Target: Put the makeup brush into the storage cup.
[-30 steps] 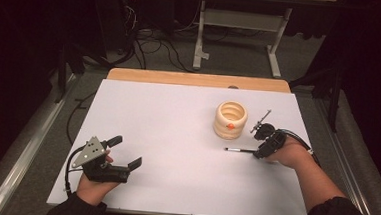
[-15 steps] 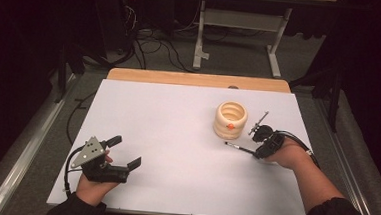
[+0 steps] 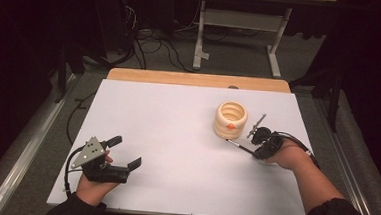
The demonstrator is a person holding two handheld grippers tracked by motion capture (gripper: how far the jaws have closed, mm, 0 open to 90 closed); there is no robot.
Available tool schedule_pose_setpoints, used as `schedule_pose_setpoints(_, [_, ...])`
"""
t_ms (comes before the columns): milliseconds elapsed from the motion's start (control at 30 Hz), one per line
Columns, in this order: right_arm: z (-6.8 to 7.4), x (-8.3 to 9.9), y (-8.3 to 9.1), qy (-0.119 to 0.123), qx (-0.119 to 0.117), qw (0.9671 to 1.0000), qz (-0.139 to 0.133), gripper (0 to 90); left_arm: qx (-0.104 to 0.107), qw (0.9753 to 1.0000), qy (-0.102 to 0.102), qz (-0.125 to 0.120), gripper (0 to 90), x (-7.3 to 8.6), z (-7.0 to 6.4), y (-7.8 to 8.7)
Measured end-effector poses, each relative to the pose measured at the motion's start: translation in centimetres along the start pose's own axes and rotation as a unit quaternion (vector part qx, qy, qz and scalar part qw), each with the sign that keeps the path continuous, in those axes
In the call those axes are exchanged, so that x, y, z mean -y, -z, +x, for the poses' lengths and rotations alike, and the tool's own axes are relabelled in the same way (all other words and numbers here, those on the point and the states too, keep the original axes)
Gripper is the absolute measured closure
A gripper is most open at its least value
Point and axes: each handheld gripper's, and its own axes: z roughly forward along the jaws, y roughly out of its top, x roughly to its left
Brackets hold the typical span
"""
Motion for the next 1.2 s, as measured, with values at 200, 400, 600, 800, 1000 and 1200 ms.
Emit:
schedule_pose_setpoints(200, [0.19,0.03,0.01,0.009,0.002,1.0,0.0,84.8,-0.001,1.0,0.0,0.0,0.1,0.0,-0.02,-0.01])
schedule_pose_setpoints(400, [0.29,0.05,0.0,0.014,0.001,0.9999,-0.001,85.4,-0.001,1.0,-0.001,0.001,0.1,0.0,-0.02,0.01])
schedule_pose_setpoints(600, [0.38,0.07,0.07,0.018,0.002,0.9998,0.003,85.5,-0.001,1.0,-0.002,0.001,0.1,-0.01,-0.05,0.01])
schedule_pose_setpoints(800, [0.47,0.1,0.06,0.028,0.004,0.9996,0.0,85.7,-0.002,1.0,-0.002,0.001,0.1,0.0,-0.04,0.01])
schedule_pose_setpoints(1000, [0.6,0.11,0.14,0.033,0.006,0.9994,0.004,86.0,-0.002,1.0,-0.001,0.0,0.1,0.0,-0.06,0.01])
schedule_pose_setpoints(1200, [0.68,0.12,0.29,0.029,0.006,0.9995,0.008,86.0,-0.002,1.0,0.0,-0.001,0.1,0.0,-0.03,0.02])
